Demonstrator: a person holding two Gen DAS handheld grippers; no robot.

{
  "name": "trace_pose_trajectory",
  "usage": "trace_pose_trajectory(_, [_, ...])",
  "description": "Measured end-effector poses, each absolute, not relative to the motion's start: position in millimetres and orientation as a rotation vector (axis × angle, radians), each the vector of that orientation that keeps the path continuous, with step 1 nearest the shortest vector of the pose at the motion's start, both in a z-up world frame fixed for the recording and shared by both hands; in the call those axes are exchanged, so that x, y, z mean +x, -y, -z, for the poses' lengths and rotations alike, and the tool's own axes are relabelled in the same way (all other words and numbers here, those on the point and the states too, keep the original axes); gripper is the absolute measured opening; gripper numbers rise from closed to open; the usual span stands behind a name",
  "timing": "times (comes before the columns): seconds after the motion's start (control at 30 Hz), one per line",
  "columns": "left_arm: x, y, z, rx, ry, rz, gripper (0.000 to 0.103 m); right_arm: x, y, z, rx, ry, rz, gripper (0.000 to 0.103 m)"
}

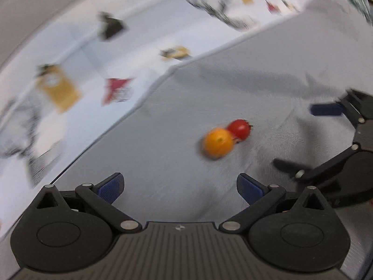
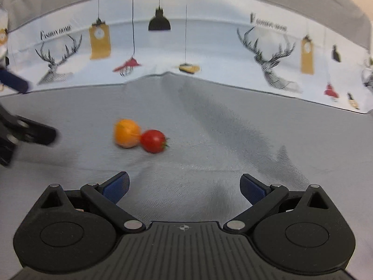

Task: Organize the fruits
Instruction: 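Grasp the last mandarin with left tool while right tool grasps the red tomato, then carry mandarin in left tool onto blue plate while right tool carries the tomato there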

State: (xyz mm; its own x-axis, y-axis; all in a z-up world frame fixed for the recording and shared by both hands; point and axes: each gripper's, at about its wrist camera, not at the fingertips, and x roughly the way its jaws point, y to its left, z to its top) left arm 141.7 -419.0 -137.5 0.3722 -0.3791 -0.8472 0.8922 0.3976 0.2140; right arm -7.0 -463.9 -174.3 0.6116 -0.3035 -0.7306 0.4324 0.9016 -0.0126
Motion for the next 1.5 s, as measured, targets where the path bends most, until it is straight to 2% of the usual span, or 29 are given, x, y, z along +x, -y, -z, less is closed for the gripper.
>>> trace_pose_trajectory(0.17, [158.0,468.0,171.5,0.825,-0.837,0.988,0.099,24.3,481.4,206.9,0.094,-0.798,0.304,0.1])
trace_pose_trajectory(0.2, [161.8,471.0,173.7,0.82,-0.841,0.989,0.091,29.4,483.6,210.4,0.078,-0.784,0.286,0.1])
trace_pose_trajectory(0.27, [173.8,475.6,177.7,0.768,-0.908,1.024,0.053,36.7,488.2,214.6,0.067,-0.762,0.266,0.097])
trace_pose_trajectory(0.3, [179.3,477.0,176.8,0.754,-0.92,1.011,0.04,38.7,490.8,215.8,0.07,-0.734,0.244,0.093])
trace_pose_trajectory(0.33, [179.2,476.8,175.2,0.744,-0.902,1.007,0.04,40.5,492.9,215.9,0.075,-0.719,0.212,0.077])
trace_pose_trajectory(0.37, [178.4,473.9,173.9,0.735,-0.906,1.016,0.04,42.4,493.0,215.5,0.072,-0.703,0.198,0.052])
trace_pose_trajectory(0.4, [177.5,469.7,173.9,0.72,-0.912,1.013,0.04,44.0,491.2,213.8,0.065,-0.694,0.183,0.035])
trace_pose_trajectory(0.43, [175.0,464.5,173.7,0.711,-0.911,1.003,0.04,44.9,488.9,211.7,0.06,-0.692,0.175,0.029])
trace_pose_trajectory(0.57, [155.8,431.9,154.6,0.623,-0.928,0.92,0.04,39.3,479.8,203.9,0.066,-0.724,0.252,0.029])
trace_pose_trajectory(0.73, [118.3,354.6,110.7,0.457,-0.991,0.845,0.04,-13.4,451.8,161.6,0.189,-0.706,0.394,0.029])
trace_pose_trajectory(1.03, [50.5,187.8,47.6,0.41,-0.998,0.694,0.04,-82.4,316.5,72.5,0.216,-0.657,0.294,0.029])
trace_pose_trajectory(1.3, [39.2,66.5,25.9,0.341,-0.996,0.502,0.04,-82.1,206.2,41.6,0.231,-0.7,0.073,0.029])
trace_pose_trajectory(1.5, [52.7,20.8,24.5,0.314,-0.995,0.412,0.04,-65.9,152.7,30.5,0.172,-0.718,-0.013,0.029])
